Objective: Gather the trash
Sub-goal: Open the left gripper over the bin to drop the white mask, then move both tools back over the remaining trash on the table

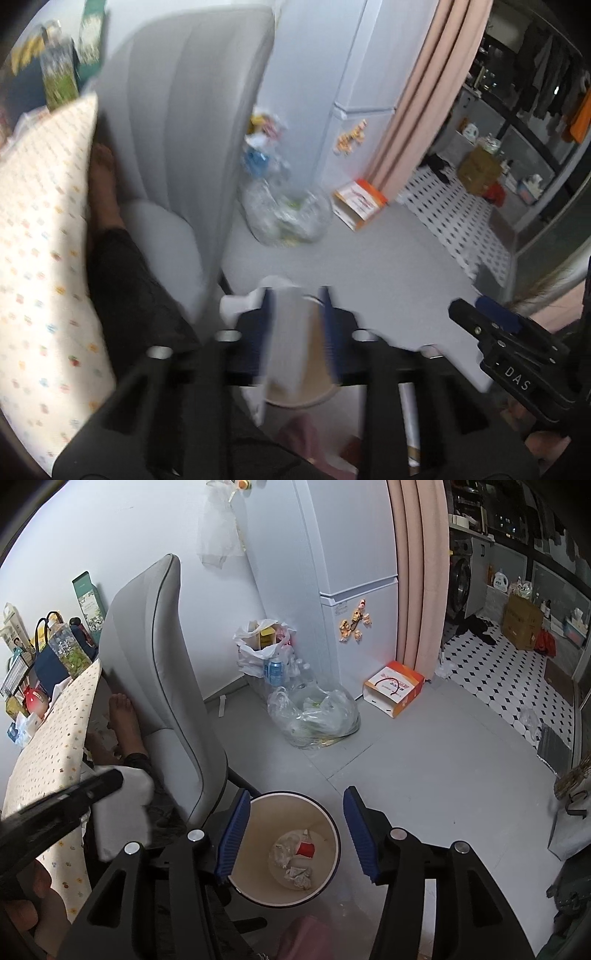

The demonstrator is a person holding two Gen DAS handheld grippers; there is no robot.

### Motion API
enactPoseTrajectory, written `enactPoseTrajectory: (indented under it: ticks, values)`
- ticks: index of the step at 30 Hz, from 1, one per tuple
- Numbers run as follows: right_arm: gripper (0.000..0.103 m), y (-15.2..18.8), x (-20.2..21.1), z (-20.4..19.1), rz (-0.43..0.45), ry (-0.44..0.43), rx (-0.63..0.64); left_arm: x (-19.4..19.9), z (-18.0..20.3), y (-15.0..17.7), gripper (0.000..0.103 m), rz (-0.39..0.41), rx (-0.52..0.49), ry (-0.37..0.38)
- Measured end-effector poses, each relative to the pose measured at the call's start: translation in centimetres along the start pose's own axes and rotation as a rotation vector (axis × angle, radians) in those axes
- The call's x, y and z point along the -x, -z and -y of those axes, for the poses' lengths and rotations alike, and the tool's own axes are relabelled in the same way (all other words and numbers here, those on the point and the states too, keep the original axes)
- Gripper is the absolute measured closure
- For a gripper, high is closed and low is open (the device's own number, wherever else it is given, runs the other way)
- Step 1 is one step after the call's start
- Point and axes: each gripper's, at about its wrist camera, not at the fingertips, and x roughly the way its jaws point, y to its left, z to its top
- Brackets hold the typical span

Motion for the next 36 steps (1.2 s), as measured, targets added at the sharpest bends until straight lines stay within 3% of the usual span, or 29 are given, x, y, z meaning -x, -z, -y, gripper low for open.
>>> enactPoseTrajectory:
  ticks: [4,6,12,21,30,36]
  values:
    - [0.050,0.0,0.0,0.5,0.001,0.008,-0.010,-0.5,0.6,0.3,0.081,-0.010,-0.010,0.006]
    - [0.050,0.0,-0.1,0.8,-0.003,0.011,-0.015,-0.7,1.1,0.4,0.059,-0.009,-0.019,0.005]
    - [0.050,-0.1,-0.4,1.7,-0.005,0.007,-0.031,-1.4,2.6,0.4,0.057,-0.012,-0.049,-0.009]
    - [0.045,-0.1,-0.3,1.1,-0.003,-0.010,-0.027,-0.1,2.0,0.2,0.037,0.025,-0.059,-0.086]
    - [0.028,-0.7,1.3,-2.5,0.029,-0.042,0.037,4.1,-1.8,0.0,0.011,0.124,-0.003,-0.188]
    - [0.011,-0.7,2.8,-6.5,0.069,-0.083,0.100,7.5,-4.9,0.5,0.006,0.188,0.040,-0.255]
